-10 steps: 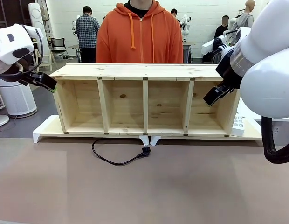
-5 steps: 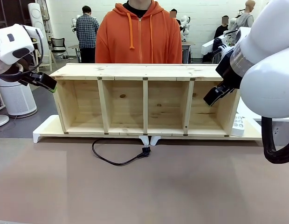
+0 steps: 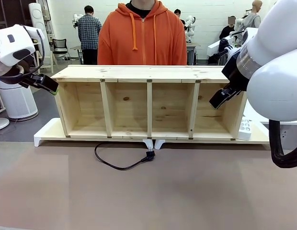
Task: Perform cable management.
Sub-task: When the cord part of the Power Cable appears at the lower middle area of the table and stops, grasp the cord part of the Power Cable.
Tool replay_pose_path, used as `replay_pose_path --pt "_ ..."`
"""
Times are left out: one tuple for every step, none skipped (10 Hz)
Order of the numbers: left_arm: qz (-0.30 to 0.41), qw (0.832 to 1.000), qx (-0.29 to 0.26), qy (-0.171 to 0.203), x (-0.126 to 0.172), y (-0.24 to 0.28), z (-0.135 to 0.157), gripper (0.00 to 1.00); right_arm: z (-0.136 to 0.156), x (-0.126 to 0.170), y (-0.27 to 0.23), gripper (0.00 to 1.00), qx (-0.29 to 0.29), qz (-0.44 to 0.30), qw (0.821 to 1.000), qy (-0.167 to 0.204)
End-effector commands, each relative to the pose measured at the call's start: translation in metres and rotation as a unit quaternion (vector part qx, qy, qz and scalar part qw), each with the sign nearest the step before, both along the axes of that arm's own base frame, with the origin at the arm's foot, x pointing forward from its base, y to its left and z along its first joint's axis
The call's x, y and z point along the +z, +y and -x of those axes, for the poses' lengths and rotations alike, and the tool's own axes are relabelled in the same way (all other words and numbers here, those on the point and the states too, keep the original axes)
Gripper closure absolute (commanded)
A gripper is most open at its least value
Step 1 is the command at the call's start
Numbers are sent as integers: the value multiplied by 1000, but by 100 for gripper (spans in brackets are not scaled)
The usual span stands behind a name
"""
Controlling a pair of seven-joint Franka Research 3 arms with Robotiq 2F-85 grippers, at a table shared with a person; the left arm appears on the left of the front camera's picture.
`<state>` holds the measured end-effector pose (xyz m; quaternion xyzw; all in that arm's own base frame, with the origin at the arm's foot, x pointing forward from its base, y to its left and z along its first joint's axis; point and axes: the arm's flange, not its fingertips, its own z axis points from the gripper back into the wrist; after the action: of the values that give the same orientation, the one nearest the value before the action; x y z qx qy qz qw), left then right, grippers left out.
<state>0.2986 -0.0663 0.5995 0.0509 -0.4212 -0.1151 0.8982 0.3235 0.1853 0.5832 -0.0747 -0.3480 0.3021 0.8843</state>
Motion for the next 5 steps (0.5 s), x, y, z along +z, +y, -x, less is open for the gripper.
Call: replay_pose_path --pt "-1 1000 0 -1 -1 -1 -2 0 1 -5 -2 0 -7 0 1000 1" --pt "-1 1000 0 -1 -1 -1 -2 0 1 -5 -2 0 -7 0 1000 1" --pt "-1 1000 0 -1 -1 -1 -2 0 1 -5 -2 0 -7 0 1000 1" --pt "-1 1000 0 -1 -1 -1 -2 0 1 -5 -2 0 -7 0 1000 1" --pt "-1 1000 0 -1 -1 -1 -2 0 1 -5 -2 0 -7 0 1000 1"
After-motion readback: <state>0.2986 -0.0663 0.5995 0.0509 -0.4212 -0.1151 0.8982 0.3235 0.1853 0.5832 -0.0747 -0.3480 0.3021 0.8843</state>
